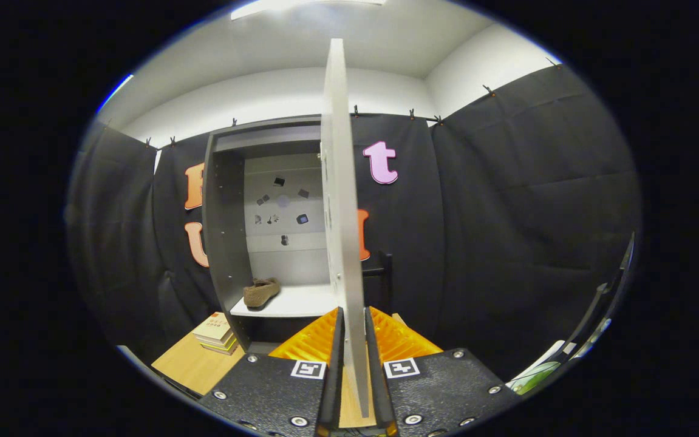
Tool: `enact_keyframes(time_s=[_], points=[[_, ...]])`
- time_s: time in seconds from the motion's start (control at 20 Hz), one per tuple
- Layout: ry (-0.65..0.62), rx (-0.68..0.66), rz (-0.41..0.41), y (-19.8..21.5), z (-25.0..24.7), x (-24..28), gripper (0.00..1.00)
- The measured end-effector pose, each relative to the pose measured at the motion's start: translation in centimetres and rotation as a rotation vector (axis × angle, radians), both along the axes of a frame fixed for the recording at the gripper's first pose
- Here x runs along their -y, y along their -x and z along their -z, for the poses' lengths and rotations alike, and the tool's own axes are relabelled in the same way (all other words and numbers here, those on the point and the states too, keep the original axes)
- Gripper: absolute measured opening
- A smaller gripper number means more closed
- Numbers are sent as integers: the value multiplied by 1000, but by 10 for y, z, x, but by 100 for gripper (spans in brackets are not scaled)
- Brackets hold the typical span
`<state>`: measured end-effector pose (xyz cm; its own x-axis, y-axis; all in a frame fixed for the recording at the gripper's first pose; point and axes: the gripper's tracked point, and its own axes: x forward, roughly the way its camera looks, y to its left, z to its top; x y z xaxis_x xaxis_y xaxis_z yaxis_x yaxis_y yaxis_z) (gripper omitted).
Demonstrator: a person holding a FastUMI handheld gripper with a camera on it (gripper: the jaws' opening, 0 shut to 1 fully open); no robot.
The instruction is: Open the shoe cabinet door, grab the shoes and put them into the shoe cabinet, then close the shoe cabinet door.
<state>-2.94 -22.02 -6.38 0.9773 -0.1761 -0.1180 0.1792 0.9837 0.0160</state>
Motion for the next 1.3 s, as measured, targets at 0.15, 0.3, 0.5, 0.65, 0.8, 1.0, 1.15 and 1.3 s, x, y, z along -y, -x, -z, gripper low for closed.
enact_keyframes(time_s=[0.15,0.3,0.5,0.65,0.8,1.0,1.15,1.3], points=[[0,-32,-29,2,19,-51,25],[-13,-96,-58,4,56,-94,30],[-18,-177,-86,6,102,-137,34],[-21,-268,-118,5,145,-162,35],[-25,-365,-145,2,191,-180,39],[-52,-477,-177,-8,259,-187,39],[-83,-539,-180,-20,305,-191,39],[-58,-639,-214,-31,358,-196,39]])
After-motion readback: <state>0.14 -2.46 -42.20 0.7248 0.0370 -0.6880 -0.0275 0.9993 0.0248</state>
